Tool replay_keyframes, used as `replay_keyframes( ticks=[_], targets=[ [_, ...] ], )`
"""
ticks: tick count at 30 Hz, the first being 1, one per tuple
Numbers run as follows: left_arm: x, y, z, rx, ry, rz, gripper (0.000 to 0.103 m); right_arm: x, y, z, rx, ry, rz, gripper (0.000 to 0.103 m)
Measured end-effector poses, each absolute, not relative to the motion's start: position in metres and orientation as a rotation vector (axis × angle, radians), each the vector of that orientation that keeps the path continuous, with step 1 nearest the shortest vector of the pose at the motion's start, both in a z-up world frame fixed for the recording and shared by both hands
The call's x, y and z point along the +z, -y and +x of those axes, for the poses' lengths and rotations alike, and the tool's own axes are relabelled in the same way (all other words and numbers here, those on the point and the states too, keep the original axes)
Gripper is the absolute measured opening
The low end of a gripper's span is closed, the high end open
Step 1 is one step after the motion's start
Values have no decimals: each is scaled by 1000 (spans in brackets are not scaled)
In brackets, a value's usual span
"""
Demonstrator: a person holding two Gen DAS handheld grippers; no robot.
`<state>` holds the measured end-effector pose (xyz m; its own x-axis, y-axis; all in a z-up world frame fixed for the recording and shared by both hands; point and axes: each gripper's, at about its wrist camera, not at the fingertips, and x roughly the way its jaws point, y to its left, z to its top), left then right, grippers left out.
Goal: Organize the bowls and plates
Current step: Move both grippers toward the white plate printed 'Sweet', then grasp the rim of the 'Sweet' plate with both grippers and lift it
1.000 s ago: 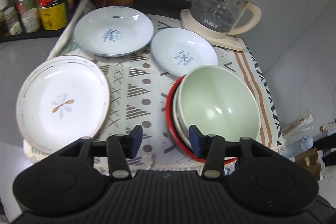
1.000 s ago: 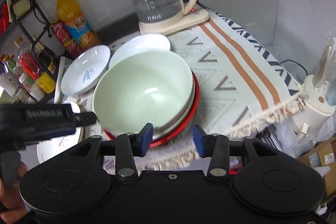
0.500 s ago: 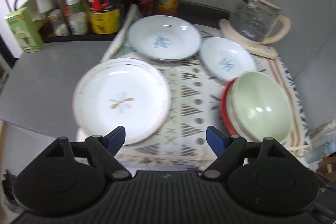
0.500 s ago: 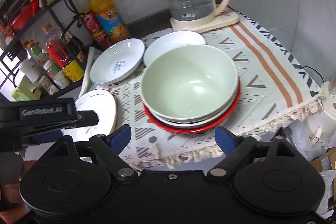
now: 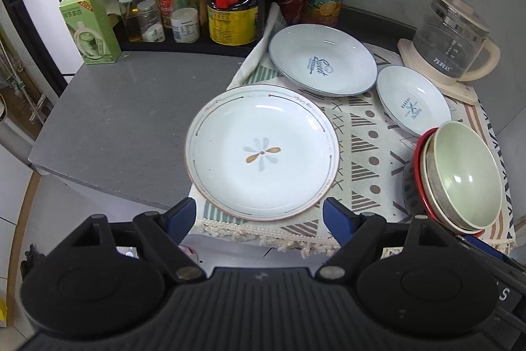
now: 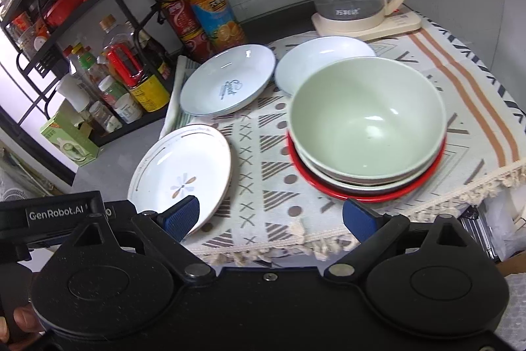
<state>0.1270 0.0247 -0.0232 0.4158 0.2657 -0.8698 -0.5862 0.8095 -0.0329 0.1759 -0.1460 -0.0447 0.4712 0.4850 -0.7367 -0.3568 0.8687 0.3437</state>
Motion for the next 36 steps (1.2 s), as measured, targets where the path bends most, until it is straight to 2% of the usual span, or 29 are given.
replay_keyframes(
  ticks=[16, 32, 36],
  targets=[
    [-42, -95, 167, 501, -1009, -418, 83, -45, 88, 200, 534, -952, 103, 96],
    [-72, -156, 272, 255, -1014, -387, 82, -68, 31, 272, 351, -943, 177, 79],
    [-77, -165, 297, 241, -1026, -369, 82, -78, 24, 286, 299, -958, 224, 80]
  ],
)
